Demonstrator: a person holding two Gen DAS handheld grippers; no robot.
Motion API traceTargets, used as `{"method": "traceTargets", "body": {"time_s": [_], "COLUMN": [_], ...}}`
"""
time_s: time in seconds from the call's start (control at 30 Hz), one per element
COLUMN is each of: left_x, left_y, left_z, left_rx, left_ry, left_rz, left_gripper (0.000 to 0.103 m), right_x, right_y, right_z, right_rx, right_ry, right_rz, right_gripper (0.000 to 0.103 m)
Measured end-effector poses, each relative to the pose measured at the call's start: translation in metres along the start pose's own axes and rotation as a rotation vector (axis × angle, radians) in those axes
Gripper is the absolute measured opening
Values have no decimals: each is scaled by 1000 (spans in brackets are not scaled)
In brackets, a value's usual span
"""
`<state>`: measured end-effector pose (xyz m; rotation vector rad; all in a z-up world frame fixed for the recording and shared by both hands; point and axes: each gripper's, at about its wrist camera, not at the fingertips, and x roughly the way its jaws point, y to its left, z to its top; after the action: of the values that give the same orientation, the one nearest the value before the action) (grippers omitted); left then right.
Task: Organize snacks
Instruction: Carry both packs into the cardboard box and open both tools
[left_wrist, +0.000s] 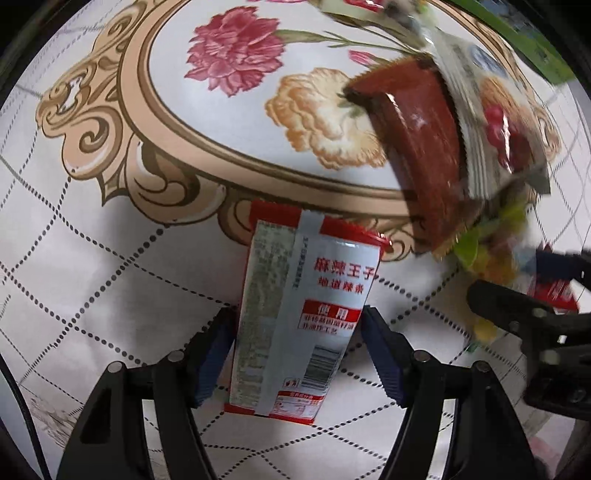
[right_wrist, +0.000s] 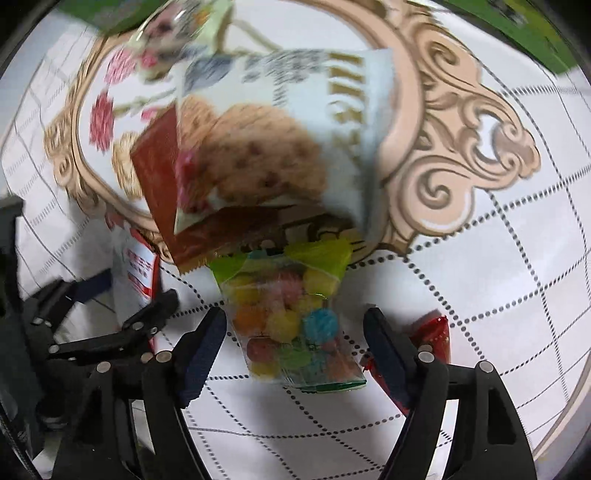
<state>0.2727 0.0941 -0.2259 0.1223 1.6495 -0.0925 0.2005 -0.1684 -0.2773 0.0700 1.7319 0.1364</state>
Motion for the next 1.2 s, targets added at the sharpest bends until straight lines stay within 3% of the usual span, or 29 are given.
{"method": "traceTargets", "body": {"time_s": [0.03,0.07,0.1,0.13,0.43,0.7,0.77,0.93,1.1,1.2], "left_x": [-2,-6,-10,-13,-60,-139,-158,-213,-238,-247], "left_y": [-3,-6,-8,-8,-13,-33,-16,-23,-8,-12], "left_z": [-1,-2,-5,-9,-1,8,20,55,96,138], "left_rx": [-1,-11,-29,-49,-105,-102,-102,-83,-78,-83], "left_ry": [-9,-15,-20,-29,-115,-233,-265,-322,-345,-338], "left_rz": [8,3,-4,-16,-88,-179,-221,-312,-359,-375], "left_gripper": [54,52,50,48,47,47,47,47,47,47], "right_x": [2,4,6,5,-16,-94,-129,-195,-247,-260], "right_y": [4,10,14,13,-10,-17,-33,-61,-81,-97], "right_z": [-2,-3,-8,-10,-26,-24,-35,-32,0,32], "right_rx": [-19,-23,-16,2,92,108,118,156,215,246], "right_ry": [-2,-6,-12,-16,-33,-151,-201,-334,-452,-494], "right_rz": [-34,-53,-60,-45,60,178,210,266,280,252], "right_gripper": [77,73,59,57,54,54,54,54,54,54]}}
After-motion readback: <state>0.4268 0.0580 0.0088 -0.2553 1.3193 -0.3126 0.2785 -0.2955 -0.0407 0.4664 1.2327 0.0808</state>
